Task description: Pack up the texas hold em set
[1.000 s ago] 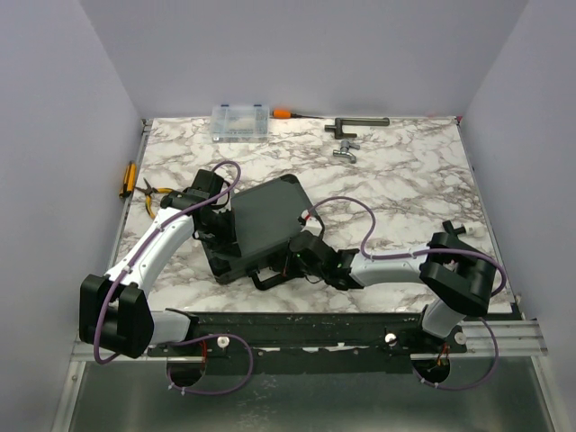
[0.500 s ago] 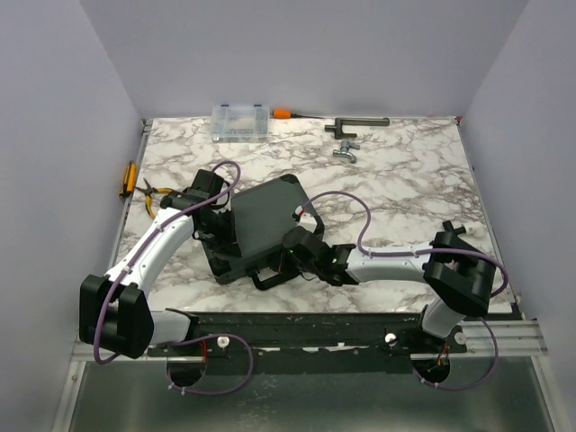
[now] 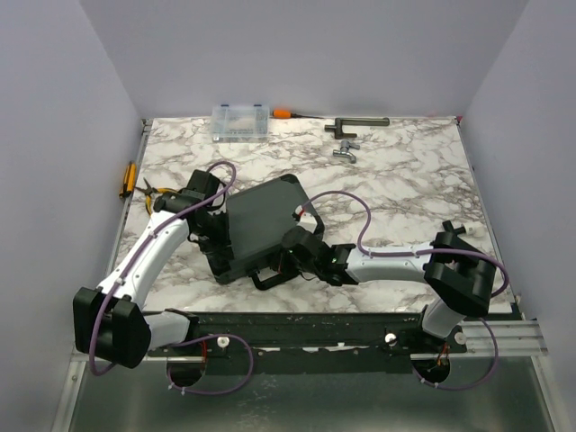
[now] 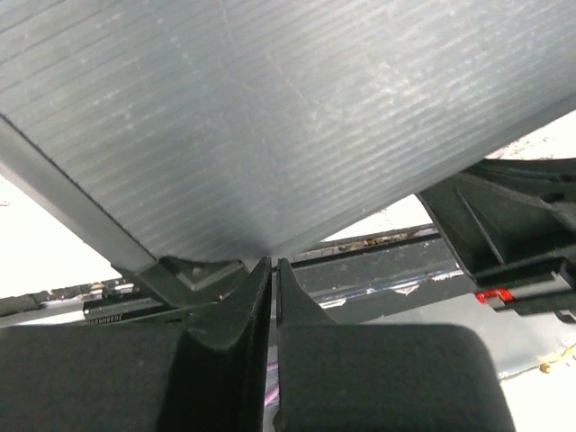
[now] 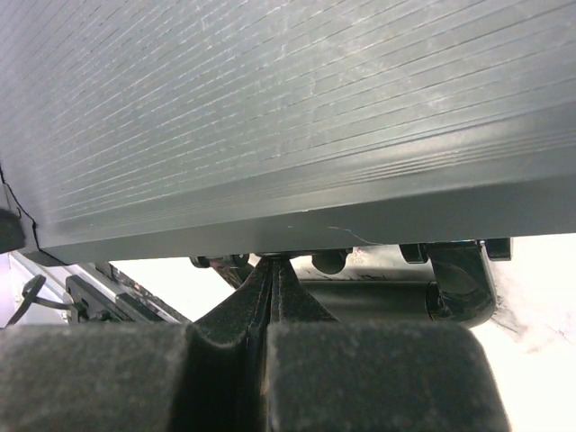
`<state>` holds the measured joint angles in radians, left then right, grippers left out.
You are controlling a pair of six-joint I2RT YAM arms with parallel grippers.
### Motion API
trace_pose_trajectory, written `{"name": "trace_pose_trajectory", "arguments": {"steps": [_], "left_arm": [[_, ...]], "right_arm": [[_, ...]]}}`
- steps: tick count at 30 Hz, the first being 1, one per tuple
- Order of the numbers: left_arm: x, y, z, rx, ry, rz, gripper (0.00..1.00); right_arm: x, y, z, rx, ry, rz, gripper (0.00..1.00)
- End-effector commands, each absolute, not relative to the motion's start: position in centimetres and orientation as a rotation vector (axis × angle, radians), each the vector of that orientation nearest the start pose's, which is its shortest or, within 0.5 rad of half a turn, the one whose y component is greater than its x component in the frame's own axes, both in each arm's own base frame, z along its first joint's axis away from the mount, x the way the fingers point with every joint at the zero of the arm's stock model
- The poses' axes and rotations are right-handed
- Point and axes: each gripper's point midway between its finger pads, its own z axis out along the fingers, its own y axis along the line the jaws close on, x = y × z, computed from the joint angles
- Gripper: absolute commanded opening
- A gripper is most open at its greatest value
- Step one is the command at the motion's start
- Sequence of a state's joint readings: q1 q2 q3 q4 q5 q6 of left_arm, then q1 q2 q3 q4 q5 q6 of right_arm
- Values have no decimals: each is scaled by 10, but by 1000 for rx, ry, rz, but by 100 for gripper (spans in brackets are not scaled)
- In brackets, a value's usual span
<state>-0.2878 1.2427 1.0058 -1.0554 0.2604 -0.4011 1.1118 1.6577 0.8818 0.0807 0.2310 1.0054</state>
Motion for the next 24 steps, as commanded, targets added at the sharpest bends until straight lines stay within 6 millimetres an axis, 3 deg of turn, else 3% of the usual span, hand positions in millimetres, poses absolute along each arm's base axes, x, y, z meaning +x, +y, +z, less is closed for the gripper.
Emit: {"name": "trace_pose_trajectory", "arguments": {"steps": [1,16,24], "left_arm": [[192,-117,153,-108,2869,-491,5],[218,-134,196,-86,2779,-595,6],[221,-138,202,-68,2771,-616,6]], "right_arm": [[224,376,57,103,2342,728,1],[207,351,16,161,2425,679,1],[212,358,23,166,2398,712,1]]}}
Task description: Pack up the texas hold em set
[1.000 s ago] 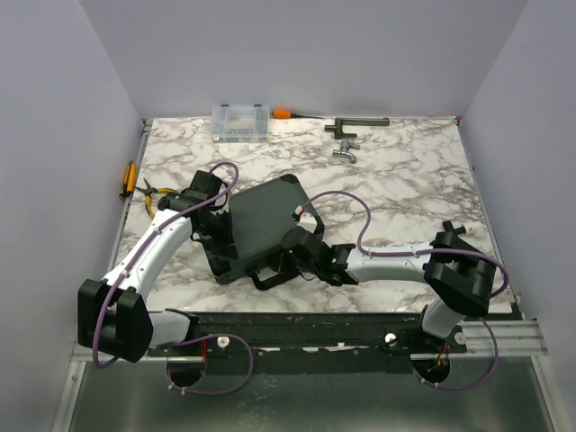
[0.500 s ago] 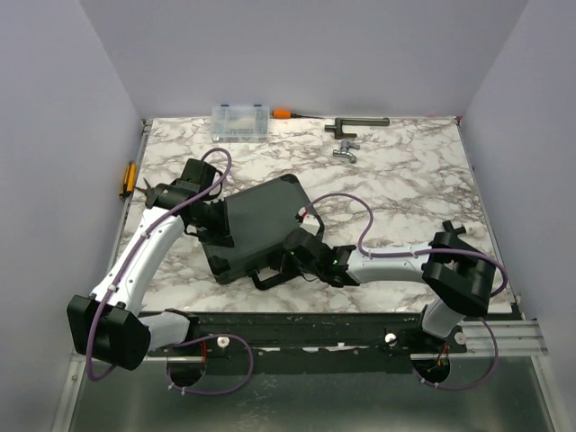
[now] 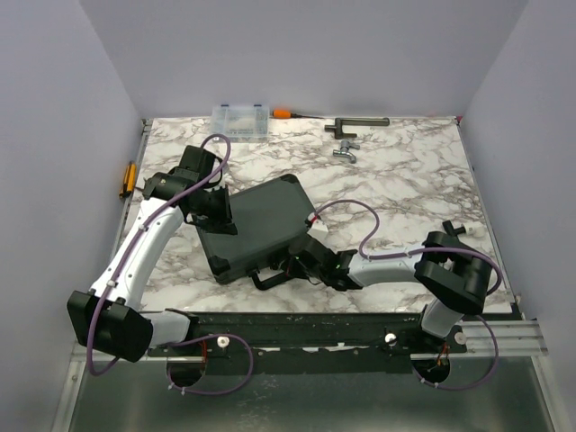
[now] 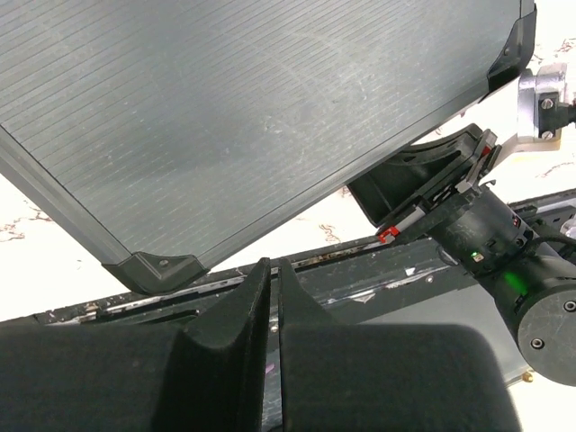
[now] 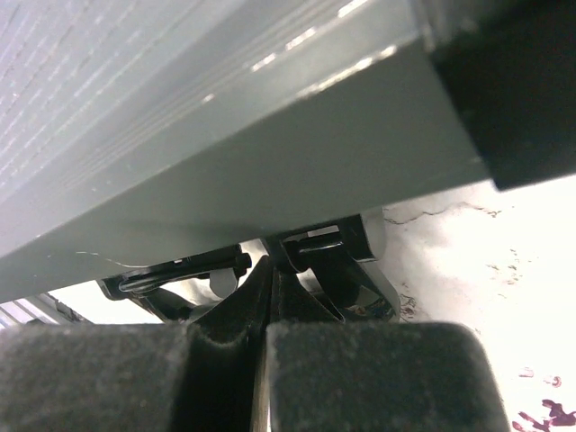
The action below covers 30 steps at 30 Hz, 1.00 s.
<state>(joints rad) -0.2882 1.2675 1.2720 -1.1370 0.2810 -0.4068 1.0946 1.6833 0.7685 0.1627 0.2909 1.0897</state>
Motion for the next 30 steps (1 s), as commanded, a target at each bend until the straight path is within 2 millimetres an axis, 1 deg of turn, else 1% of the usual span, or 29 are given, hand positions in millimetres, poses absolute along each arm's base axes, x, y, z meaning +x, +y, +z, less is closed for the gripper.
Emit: {"name": "trace_pose_trajectory", "arguments": {"steps": [1,6,10,13,16,23,27,30], "left_arm": [[221,-138,202,-66,2772,-614,6],[223,-139,202,-49,2773,-621,6],[228,-142,208,-44,2751,-635,6],[231,-143,211,-42,2738,-636,6],[231,-143,212,-45,2733,-633,6],[226,-139,209,-42,2728,-615,6],[224,-137,205,-43,2737,-604,5],[224,-137,204,-42,2741,-601,5]], "right_arm": [[211,359,25,160,2399,715,1],[210,355,42,156,2386,718,1],[207,353,53,143,2388,737,1],[204,362,59,112,2394,785,1],[200,373,61,83,2411,838,1],[197,389,54,83,2429,907,1],[195,392,43,86,2458,903,1],[195,386,28,119,2483,861,1]]}}
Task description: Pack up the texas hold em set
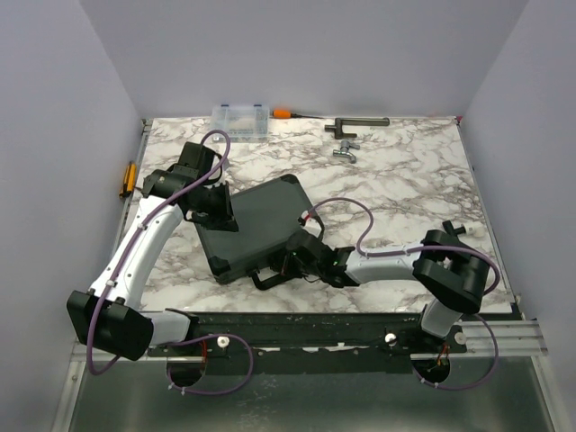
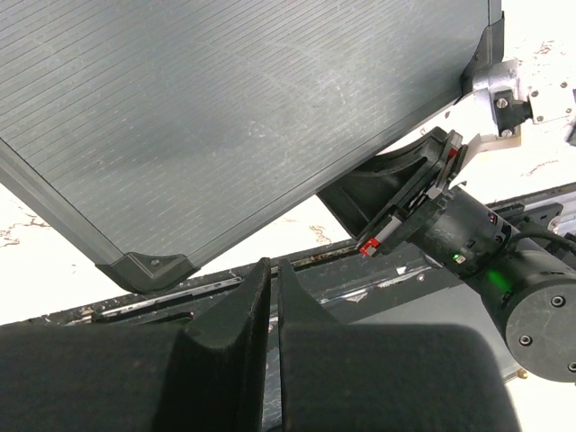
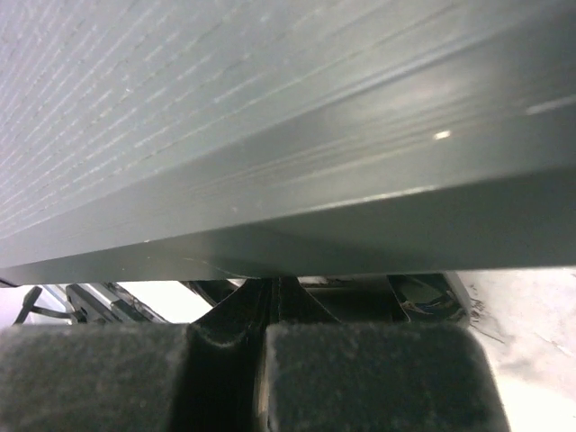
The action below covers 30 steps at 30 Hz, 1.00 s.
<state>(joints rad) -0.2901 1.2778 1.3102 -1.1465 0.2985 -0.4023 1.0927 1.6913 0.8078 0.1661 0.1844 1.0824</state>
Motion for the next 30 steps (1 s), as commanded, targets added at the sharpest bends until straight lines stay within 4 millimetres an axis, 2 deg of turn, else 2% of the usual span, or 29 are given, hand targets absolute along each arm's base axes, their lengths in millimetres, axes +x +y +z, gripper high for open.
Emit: {"name": "trace_pose_trajectory", "arguments": {"steps": [1,5,13,18,22,30], "left_arm": [[224,-137,204,-42,2742,-600,5],[226,-138,203,-42,2747,-600,5],[228,-137,204,-26,2749,-587,5],[229,-136,202,-20,2763,-579,5],[231,-137,204,-17,2761,-581,5],[237,-140,209,-22,2754,-589,5]], "right_arm": [[195,383,21,140,2493,841,1],[197,373,3,200,2511,787,1],[213,350,-14,279,2528,663,1],[213,341,-30,311,2555,644,1],[214,338,-34,304,2556,617,1],[210,315,-46,359,2622,406,1]]}}
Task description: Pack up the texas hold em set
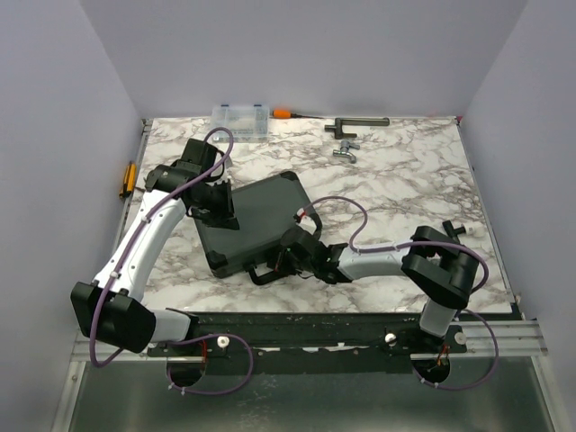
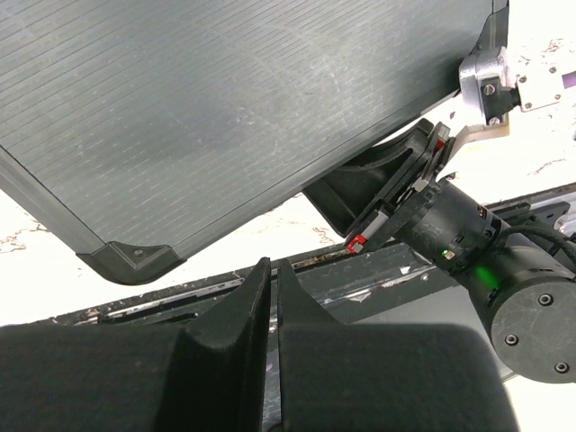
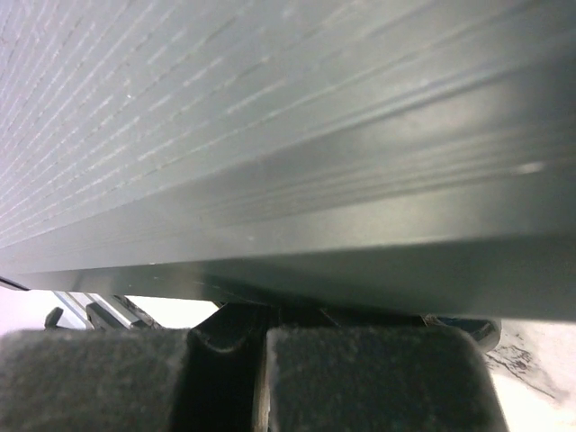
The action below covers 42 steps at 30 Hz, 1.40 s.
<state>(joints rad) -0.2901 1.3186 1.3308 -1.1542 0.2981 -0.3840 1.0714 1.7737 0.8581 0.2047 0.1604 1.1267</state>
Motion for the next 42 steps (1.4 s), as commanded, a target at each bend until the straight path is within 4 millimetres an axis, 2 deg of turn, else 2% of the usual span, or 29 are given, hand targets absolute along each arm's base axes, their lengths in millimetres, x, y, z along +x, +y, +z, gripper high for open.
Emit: {"name": "trace_pose_trajectory", "arguments": {"steps": [1,6,10,18,25,29,33,42], "left_arm": [[237,-140,209,-21,2754,-591,5],[238,-141,210,-32,2754,-594,5],[239,-140,213,-37,2740,-590,5],[241,-137,229,-46,2678,-582,11],[238,-135,242,-57,2629,-585,14],[239,-135,253,-56,2588,-592,16],[239,-133,266,-52,2531,-593,19],[229,-129,308,5,2346,-627,31]], "right_arm": [[208,314,-46,365,2629,402,1],[209,315,-34,357,2638,387,1],[211,316,-15,351,2622,395,1],[214,321,33,322,2560,505,1],[218,314,80,258,2481,549,1],[215,304,104,234,2451,555,1],[214,282,131,206,2380,534,1],[219,240,234,40,2095,557,1]]}}
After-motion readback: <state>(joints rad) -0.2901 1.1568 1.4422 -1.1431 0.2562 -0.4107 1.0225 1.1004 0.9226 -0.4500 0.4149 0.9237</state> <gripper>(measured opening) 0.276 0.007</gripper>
